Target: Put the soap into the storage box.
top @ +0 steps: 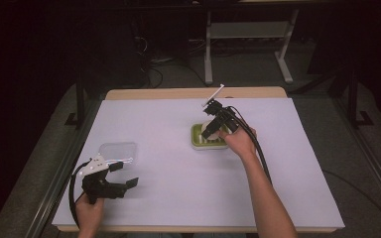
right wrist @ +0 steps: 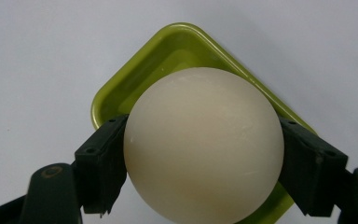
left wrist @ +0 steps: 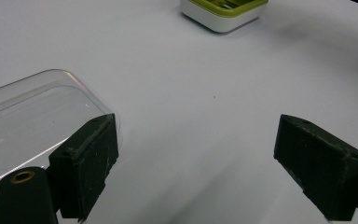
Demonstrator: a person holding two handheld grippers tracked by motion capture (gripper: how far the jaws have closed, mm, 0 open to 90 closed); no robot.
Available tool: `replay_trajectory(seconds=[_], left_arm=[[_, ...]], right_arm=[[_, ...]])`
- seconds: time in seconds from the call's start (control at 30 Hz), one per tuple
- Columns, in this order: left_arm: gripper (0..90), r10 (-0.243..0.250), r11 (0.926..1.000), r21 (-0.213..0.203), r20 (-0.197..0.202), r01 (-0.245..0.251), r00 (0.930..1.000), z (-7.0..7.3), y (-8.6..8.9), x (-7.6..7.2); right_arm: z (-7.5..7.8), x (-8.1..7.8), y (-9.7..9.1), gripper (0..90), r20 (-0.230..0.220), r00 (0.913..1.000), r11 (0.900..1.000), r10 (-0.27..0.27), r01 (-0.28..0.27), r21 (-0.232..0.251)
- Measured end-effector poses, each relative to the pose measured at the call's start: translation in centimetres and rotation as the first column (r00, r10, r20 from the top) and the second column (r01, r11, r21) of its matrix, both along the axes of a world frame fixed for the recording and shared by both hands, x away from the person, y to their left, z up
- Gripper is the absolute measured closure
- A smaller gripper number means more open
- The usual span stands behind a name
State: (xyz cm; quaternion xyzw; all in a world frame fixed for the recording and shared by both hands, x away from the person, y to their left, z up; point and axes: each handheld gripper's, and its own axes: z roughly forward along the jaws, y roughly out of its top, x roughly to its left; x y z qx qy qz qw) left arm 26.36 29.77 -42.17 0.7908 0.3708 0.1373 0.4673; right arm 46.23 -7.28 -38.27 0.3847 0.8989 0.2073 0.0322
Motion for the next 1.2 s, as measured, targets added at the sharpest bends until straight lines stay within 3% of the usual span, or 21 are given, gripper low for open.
replay_trajectory(seconds=[0.3,0.97,1.17,1.2], left_arm=[[12.8,0.006,0.9999,-0.012,0.004,-0.006,1.0000,0.0,0.0,-0.1],[12.9,0.002,1.0000,-0.005,0.004,-0.002,1.0000,0.0,0.0,0.0],[12.8,0.000,1.0000,-0.001,0.000,0.000,1.0000,0.0,0.0,-0.1],[12.9,0.002,1.0000,-0.005,0.000,-0.002,1.0000,0.0,0.0,-0.1]], right_arm=[[-1.0,0.5,0.4,22.9,-0.017,0.9996,0.9989,-0.020,0.020,-0.043],[-2.0,0.9,0.9,22.9,-0.042,0.9981,0.9973,-0.045,0.043,-0.060],[-1.7,0.9,0.8,23.0,-0.036,0.9983,0.9978,-0.045,0.044,-0.050],[-1.4,0.8,0.8,23.9,-0.018,0.9985,0.9979,-0.051,0.050,-0.041]])
